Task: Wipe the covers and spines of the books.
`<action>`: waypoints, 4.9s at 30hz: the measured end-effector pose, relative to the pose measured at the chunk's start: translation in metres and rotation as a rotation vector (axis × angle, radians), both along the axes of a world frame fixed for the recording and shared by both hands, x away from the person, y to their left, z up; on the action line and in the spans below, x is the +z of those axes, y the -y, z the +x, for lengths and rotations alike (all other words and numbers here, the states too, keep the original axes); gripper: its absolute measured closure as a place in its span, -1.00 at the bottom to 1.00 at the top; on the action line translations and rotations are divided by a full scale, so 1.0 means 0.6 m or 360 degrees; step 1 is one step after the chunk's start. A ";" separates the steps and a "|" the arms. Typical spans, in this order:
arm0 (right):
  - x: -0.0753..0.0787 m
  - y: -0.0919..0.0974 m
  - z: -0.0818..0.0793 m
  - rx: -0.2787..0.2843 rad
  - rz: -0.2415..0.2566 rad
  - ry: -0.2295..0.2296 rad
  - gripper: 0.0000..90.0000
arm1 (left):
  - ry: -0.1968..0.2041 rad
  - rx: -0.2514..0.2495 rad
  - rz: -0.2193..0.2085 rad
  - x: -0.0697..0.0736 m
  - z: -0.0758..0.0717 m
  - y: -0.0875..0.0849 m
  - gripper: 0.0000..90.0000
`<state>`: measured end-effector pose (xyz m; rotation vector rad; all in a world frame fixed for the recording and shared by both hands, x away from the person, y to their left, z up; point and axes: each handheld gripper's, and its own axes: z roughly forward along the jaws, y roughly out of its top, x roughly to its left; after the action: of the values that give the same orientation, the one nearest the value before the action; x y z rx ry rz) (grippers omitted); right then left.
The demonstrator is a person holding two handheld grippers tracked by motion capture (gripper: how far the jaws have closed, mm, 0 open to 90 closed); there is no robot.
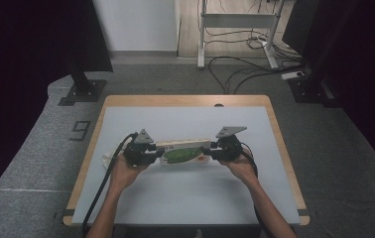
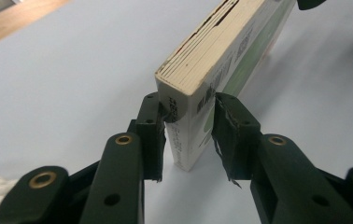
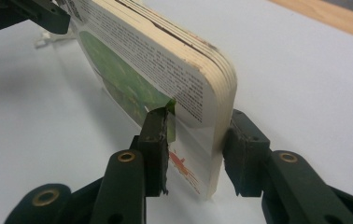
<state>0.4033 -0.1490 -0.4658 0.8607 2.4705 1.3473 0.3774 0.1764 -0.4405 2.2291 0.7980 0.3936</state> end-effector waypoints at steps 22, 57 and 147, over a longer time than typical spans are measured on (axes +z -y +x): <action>-0.010 -0.011 0.017 -0.0035 0.0002 0.0033 0.32 | 0.0071 0.0028 0.0017 -0.007 0.014 0.001 0.35; -0.038 0.002 -0.060 0.0047 -0.0005 -0.0087 -0.21 | -0.0094 0.0033 -0.0064 -0.052 -0.064 0.006 -0.22; -0.110 -0.005 -0.105 -0.0031 -0.0210 0.0034 -0.05 | -0.0084 -0.0042 0.0089 -0.128 -0.081 0.009 0.16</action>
<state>0.3401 -0.1461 -0.5319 0.8335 2.4949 1.1662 0.3291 0.1708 -0.5175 2.3079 0.7933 0.3499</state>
